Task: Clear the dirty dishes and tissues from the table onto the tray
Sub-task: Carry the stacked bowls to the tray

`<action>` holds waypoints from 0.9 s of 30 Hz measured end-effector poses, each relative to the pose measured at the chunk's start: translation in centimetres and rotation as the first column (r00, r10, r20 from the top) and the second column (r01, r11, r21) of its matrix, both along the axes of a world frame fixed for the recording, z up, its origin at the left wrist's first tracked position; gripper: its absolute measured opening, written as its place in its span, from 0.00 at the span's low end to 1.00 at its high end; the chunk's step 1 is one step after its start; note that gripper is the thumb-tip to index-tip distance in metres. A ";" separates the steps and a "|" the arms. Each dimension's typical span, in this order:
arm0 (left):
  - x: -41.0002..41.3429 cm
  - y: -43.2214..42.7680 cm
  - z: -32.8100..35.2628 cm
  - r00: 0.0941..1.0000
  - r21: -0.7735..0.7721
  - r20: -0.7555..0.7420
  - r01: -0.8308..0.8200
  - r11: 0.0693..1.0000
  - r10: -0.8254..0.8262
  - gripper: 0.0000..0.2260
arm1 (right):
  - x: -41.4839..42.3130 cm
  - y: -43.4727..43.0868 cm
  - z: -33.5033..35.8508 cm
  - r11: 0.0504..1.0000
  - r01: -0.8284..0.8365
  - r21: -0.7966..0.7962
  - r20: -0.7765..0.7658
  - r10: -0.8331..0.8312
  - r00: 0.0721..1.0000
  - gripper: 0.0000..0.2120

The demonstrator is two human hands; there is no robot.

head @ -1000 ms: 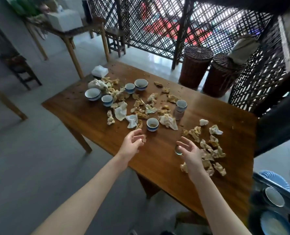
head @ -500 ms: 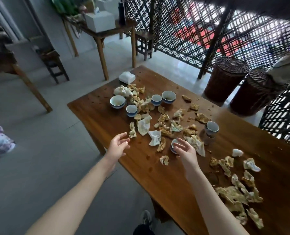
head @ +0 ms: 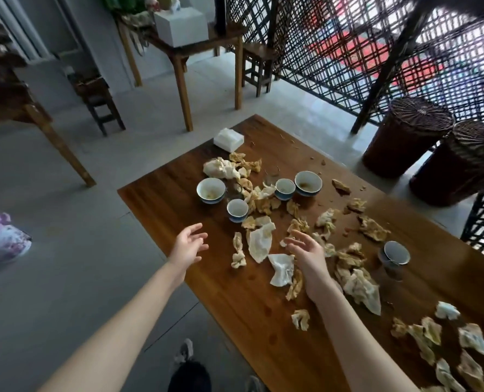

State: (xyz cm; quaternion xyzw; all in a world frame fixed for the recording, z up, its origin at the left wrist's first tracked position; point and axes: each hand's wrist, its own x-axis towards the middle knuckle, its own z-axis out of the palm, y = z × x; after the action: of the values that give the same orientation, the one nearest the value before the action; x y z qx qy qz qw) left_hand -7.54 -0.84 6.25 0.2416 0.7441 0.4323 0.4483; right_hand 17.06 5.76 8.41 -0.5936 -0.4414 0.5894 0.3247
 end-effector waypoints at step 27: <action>-20.2 23.5 -7.3 0.737 -0.150 0.178 0.676 0.722 -0.652 0.21 | -28.3 11.0 -9.2 0.882 0.380 -0.279 0.175 -0.343 0.923 0.23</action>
State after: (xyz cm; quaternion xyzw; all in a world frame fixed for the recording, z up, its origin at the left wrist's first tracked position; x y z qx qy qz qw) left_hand -27.75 22.63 -1.01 0.4200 0.6218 0.1765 0.6371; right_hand -11.20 16.73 -0.79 -0.7433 -0.2442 0.5429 0.3053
